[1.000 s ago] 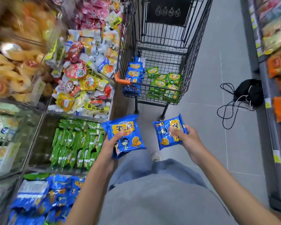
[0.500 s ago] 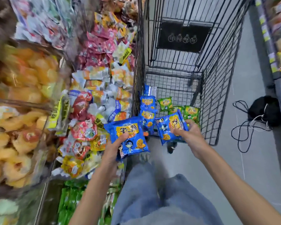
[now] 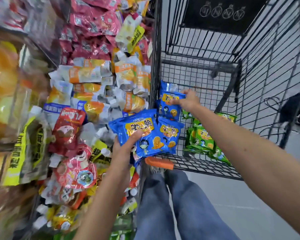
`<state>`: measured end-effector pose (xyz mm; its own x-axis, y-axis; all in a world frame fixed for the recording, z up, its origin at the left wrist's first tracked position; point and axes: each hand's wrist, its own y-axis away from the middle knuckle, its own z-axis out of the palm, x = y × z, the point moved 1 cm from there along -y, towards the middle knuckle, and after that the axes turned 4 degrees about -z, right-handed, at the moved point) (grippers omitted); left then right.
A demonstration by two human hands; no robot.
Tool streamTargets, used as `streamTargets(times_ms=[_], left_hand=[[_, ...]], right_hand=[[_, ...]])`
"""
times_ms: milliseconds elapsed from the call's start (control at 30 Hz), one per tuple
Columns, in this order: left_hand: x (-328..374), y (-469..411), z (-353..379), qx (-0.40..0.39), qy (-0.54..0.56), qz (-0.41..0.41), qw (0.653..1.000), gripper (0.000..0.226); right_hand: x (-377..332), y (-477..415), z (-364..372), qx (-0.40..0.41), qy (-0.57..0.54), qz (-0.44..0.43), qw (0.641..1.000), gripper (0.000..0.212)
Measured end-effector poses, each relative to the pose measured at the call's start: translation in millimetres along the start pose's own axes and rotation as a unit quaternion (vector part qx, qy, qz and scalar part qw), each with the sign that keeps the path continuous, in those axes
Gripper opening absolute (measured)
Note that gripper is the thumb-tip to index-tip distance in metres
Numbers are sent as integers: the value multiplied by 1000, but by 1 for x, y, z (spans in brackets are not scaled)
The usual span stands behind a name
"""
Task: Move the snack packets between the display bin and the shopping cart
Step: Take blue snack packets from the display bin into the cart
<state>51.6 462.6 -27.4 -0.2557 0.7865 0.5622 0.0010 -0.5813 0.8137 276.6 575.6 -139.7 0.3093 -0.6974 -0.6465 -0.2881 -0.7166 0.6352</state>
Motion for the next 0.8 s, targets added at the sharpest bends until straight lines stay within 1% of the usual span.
streamTargets(times_ms=[33,100,167,233,300,367,400,467,500,533,600,633,667,700,767,800], left_hand=[[-3,-2,-1,0,9,-6,1000,84],[-8,-4,-2,1,19,-17,1000,85],[-11,-5,-3,8,20,-19,1000,88],[-12,-5,-3,11,25,-14,1000,86],[-13,-4,-2,13,27,-10,1000,88],[-13,-2,0,11,23,-7,1000,93],[-12,0,1,7,21,-7,1000,94],[-12,2,3,2,21,-10,1000,95],[-12,3,6,3,19,-13,1000,95],[-12,4,9,1,14,-14,1000,96],[-12,6,19,-19,16,-10,1000,91],[-12,7,26,-32,26,-6,999,86],[-13,7,32,-42,29,-2,999,83],[-13,8,39,-46,20,3,999,84],[-15,8,51,-36,-29,13,999,93],[-17,8,56,-28,-54,19,998,98]], right_hand=[[5,-10,8,-26,9,1,1000,79],[16,-22,23,-66,52,1,996,82],[24,-29,33,-74,93,-7,993,78],[28,-31,36,-53,101,-17,993,70],[28,-26,33,-28,132,-30,990,72],[23,-12,26,27,184,-63,981,67],[16,0,21,65,177,-85,978,59],[2,34,11,118,92,-121,981,38],[-4,54,7,115,22,-127,985,26],[-9,77,2,84,-53,-122,988,16],[-14,123,-4,-22,-174,-107,979,14],[-13,144,-6,-66,-201,-107,972,13],[-12,161,-8,-89,-201,-112,969,7],[-12,174,-12,-97,-196,-116,969,4],[-14,185,-23,-90,-192,-120,970,24],[-13,186,-30,-89,-198,-119,969,28]])
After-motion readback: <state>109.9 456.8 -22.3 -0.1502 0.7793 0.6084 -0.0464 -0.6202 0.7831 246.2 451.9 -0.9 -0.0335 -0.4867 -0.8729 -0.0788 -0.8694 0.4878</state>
